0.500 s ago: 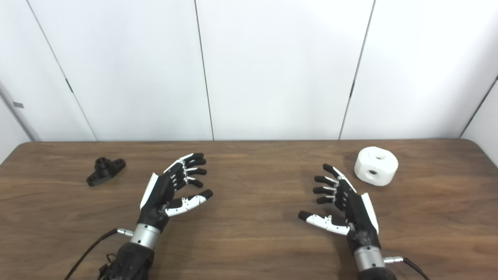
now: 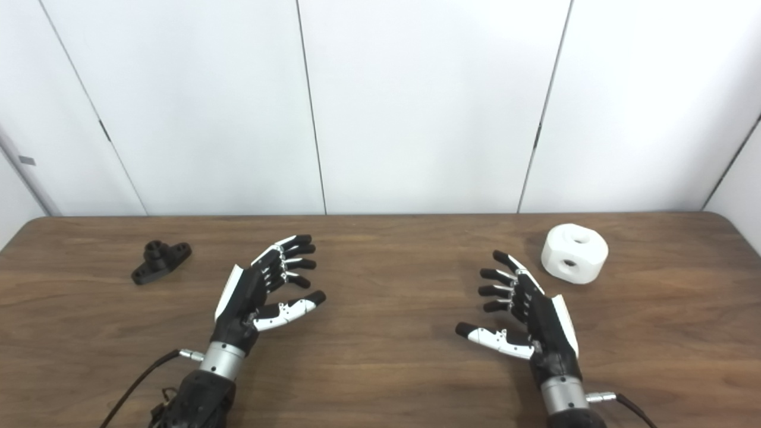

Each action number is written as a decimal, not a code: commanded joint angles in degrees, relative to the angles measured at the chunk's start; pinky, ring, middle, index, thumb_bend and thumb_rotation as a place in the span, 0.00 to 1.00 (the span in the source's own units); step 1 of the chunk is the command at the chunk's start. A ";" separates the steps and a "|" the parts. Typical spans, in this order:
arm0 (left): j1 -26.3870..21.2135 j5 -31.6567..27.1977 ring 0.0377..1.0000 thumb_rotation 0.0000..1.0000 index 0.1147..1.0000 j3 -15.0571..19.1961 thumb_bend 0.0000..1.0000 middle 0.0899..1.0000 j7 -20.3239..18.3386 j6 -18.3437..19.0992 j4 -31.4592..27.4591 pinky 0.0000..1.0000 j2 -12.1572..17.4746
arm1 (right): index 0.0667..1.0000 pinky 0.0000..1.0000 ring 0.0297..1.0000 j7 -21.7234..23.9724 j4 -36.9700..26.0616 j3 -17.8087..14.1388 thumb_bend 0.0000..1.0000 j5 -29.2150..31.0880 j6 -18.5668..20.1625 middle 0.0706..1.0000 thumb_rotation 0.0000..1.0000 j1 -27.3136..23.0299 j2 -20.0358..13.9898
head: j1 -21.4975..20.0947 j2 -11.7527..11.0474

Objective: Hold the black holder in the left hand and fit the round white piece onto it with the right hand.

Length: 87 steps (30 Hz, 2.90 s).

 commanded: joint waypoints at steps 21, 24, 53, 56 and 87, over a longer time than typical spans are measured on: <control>0.96 3.50 0.72 0.00 0.76 -1.79 0.62 0.80 2.00 0.18 4.28 0.53 -4.19 | 0.87 0.62 0.71 3.02 -4.56 -3.37 0.71 6.82 4.15 0.78 0.00 -0.71 -4.24 | 20.95 -0.98; 0.89 3.80 0.71 0.00 0.75 -1.89 0.63 0.79 2.14 0.30 4.35 0.53 -4.27 | 0.87 0.64 0.72 3.24 -4.45 -3.49 0.71 7.26 4.21 0.79 0.00 -0.73 -4.51 | 21.31 -0.97; -2.60 14.65 0.57 0.00 0.61 -1.53 0.72 0.64 -1.87 16.02 -12.57 0.46 9.31 | 0.83 0.54 0.65 1.13 -2.88 -3.85 0.80 1.84 2.15 0.75 0.05 -1.17 -5.46 | 22.10 -0.83; -3.46 13.86 0.59 0.00 0.61 -1.07 0.74 0.64 -3.16 17.79 -14.44 0.50 11.22 | 0.83 0.54 0.64 1.17 -2.67 -3.98 0.80 2.00 2.10 0.75 0.05 -1.12 -5.59 | 22.33 -0.69; -9.72 24.83 0.89 0.06 0.65 10.86 0.75 0.88 6.85 23.36 -16.67 0.74 21.65 | 0.82 0.55 0.65 1.82 -3.06 -4.15 0.79 3.35 2.79 0.75 0.05 -0.77 -6.60 | 23.83 -0.34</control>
